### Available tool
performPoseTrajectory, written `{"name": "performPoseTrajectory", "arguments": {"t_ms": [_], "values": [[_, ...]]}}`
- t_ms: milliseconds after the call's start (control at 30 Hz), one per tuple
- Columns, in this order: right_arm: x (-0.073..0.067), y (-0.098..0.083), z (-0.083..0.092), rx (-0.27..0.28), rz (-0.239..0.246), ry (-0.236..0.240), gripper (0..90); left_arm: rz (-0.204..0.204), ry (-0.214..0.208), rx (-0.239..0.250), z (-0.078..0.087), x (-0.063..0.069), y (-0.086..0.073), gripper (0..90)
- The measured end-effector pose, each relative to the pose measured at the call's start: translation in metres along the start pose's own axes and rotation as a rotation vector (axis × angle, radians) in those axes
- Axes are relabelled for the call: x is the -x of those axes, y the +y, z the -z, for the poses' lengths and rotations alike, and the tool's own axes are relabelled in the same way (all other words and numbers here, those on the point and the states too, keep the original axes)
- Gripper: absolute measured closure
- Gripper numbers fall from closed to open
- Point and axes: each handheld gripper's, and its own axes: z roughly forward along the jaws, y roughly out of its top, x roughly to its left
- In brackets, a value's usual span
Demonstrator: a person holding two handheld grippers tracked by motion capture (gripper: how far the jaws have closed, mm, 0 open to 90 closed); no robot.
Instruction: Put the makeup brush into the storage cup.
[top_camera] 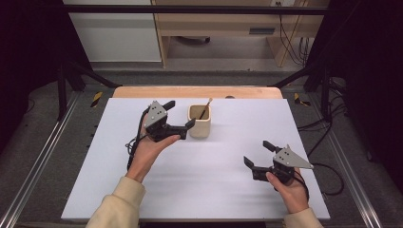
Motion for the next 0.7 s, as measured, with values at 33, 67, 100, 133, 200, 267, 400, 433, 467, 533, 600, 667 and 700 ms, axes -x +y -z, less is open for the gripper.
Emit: {"name": "performPoseTrajectory", "arguments": {"t_ms": [33,67,100,133,200,267,400,433,467,533,600,667,700], "values": [[0.000,0.000,0.000,0.000,-0.001,-0.001,9.2,-0.002,0.001,0.001,0.002,-0.001,0.000,2.5],[0.000,0.000,0.000,-0.001,-0.004,-0.001,8.9,-0.005,0.000,0.001,0.004,-0.001,0.000,2.4],[0.000,0.000,0.000,-0.001,-0.004,-0.001,8.9,-0.005,0.000,0.001,0.004,-0.001,0.000,2.4],[0.000,0.000,0.000,-0.003,-0.005,-0.001,8.7,-0.008,-0.002,0.002,0.006,-0.001,-0.001,2.4],[0.000,0.000,0.000,-0.003,-0.003,-0.001,8.6,-0.008,-0.003,-0.001,0.009,-0.002,-0.002,2.3],[0.000,0.000,0.000,-0.003,-0.003,-0.001,8.6,-0.009,-0.001,-0.002,0.012,-0.002,-0.003,2.2],[0.000,0.000,0.000,-0.004,-0.004,-0.001,8.5,-0.012,-0.002,0.001,0.019,-0.002,-0.005,2.2],[0.000,0.000,0.000,-0.004,-0.003,-0.002,8.5,-0.012,-0.002,0.001,0.019,-0.002,-0.005,2.2],[0.000,0.000,0.000,-0.004,-0.003,-0.002,8.5,-0.012,-0.002,0.001,0.020,-0.003,-0.005,2.2],[0.000,0.000,0.000,-0.003,-0.003,-0.003,8.3,-0.015,-0.003,0.003,0.024,-0.003,-0.006,2.2],[0.000,0.000,0.000,-0.003,-0.004,-0.003,8.3,-0.021,-0.003,0.002,0.029,-0.004,-0.007,2.2],[0.000,0.000,0.000,-0.005,-0.004,-0.001,8.2,-0.024,-0.002,0.002,0.032,-0.004,-0.007,2.2],[0.000,0.000,0.000,-0.005,-0.002,-0.001,8.2,-0.024,-0.002,0.003,0.033,-0.004,-0.008,2.2]]}}
